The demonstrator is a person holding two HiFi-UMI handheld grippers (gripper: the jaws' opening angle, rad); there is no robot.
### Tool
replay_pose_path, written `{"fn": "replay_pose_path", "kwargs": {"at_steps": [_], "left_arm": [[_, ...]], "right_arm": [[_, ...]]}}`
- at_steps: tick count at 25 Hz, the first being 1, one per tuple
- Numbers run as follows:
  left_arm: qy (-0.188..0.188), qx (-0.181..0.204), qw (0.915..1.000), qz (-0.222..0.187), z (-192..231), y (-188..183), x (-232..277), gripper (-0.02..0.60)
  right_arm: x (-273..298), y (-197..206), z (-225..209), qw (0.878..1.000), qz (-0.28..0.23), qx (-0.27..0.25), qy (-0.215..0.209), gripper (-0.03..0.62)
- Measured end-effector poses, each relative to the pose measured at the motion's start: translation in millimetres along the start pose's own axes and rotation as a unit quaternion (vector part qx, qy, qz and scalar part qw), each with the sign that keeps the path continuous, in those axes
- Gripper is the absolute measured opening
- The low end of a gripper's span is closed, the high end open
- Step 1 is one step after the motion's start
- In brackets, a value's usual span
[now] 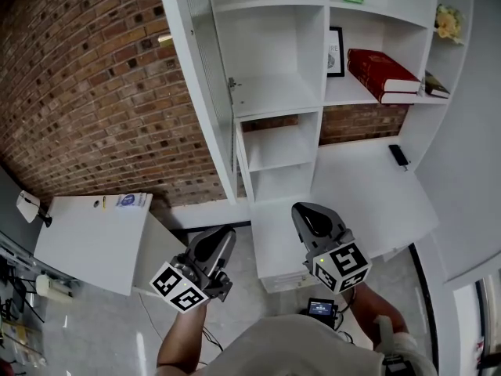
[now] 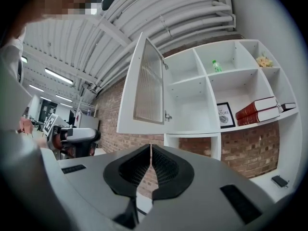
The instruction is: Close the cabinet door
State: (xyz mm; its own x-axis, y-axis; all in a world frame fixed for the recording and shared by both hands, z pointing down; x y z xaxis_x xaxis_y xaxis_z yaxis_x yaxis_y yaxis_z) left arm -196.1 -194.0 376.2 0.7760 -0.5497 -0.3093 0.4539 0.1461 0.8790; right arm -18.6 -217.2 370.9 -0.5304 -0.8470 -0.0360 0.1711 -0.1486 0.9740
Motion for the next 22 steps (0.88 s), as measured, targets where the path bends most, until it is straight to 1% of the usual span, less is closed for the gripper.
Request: {"fn": "replay_pose_path", "kwargs": {"at_steps": [5, 9, 12, 17, 22], "left_arm": [[-0.004, 0.018, 0.9998, -0.006, 0.2, -12.8, 9.3, 0.034], [-0.001, 0.042, 0.9990, -0.014, -2.2, -30.2, 15.9, 0.034], [0.001, 0.057, 0.9982, -0.019, -4.1, -39.8, 21.5, 0.035], [0.006, 0.085, 0.9959, -0.030, -8.6, -58.3, 26.9, 0.034], [0.014, 0.114, 0.9924, -0.044, -14.5, -86.5, 29.4, 0.034]], "right_arm": [[2.8, -12.2, -5.7, 1.000, -0.012, -0.022, -0.011, 0.029], [6.0, -33.5, -11.5, 0.998, -0.034, -0.052, -0.010, 0.029], [7.9, -46.5, -18.3, 0.997, -0.050, -0.063, -0.006, 0.029], [13.0, -69.6, -24.4, 0.994, -0.078, -0.077, -0.003, 0.029], [19.1, -96.2, -22.0, 0.990, -0.104, -0.096, -0.004, 0.029]]}}
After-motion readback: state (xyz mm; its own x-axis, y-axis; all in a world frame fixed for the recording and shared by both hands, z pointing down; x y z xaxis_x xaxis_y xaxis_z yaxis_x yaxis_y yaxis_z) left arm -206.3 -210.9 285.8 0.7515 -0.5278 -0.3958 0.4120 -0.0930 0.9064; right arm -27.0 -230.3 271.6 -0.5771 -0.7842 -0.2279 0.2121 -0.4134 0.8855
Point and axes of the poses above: the fingertips, and each gripper's own axes: x forward along the fingers, z to its left, y out of its underside, the point moved 2 cm from there along -x, backward along the fingers, and after that the axes turned 9 degrees about -x, right-handed, at the moved point
